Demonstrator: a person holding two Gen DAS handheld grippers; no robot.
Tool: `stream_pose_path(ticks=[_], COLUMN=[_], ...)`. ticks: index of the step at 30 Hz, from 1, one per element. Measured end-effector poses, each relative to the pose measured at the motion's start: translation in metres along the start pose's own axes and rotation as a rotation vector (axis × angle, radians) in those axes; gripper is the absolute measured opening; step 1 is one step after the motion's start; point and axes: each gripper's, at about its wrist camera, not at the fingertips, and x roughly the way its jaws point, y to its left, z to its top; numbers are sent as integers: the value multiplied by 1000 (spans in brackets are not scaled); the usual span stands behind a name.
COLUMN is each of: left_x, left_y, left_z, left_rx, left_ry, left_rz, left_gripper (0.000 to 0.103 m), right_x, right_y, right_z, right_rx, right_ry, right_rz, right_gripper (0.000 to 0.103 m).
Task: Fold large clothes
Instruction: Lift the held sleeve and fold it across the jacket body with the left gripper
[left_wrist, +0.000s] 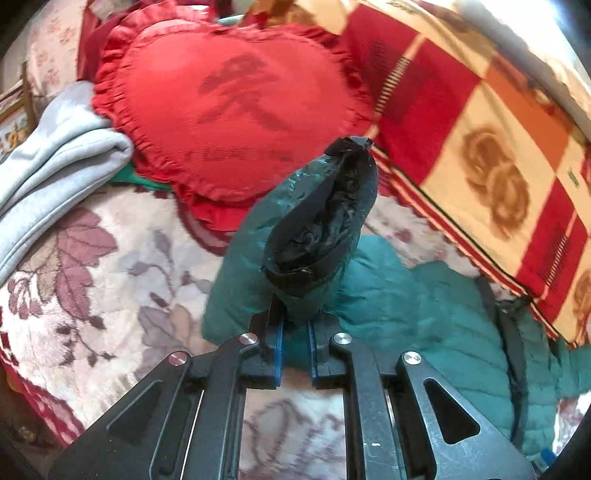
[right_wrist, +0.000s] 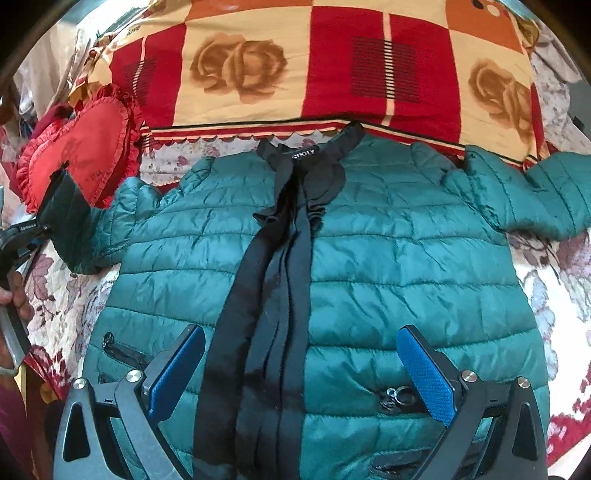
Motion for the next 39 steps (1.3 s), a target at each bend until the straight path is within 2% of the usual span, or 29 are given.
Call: stream_pose_path(ticks=[12, 39], left_x=[-28, -48], left_y=[-82, -260], left_z=[-7, -60], left_rx=[120, 337], left_ry=[-5, 82], left_rz=[-115, -340], left_gripper=[9, 9], right_x=[-14, -28], right_y=[-15, -56], right_z=[-8, -14], right_rx=[38, 131], right_ry=[-15, -43], right_rz=[8, 14], right_gripper=[103, 103])
